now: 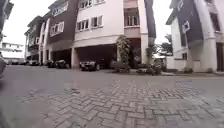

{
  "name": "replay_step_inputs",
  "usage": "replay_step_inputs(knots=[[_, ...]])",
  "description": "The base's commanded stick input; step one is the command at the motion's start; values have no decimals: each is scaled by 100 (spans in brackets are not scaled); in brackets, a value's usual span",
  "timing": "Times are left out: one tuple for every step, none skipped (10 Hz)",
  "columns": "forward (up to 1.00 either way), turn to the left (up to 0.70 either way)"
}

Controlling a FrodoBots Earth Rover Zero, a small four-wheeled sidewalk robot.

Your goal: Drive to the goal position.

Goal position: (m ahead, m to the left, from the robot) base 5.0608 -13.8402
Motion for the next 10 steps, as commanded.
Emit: replay_step_inputs(knots=[[0,-70],[0,-70],[0,-70],[0,-70],[0,-70],[0,-62],[0,-7],[0,0],[0,0],[52,0]])
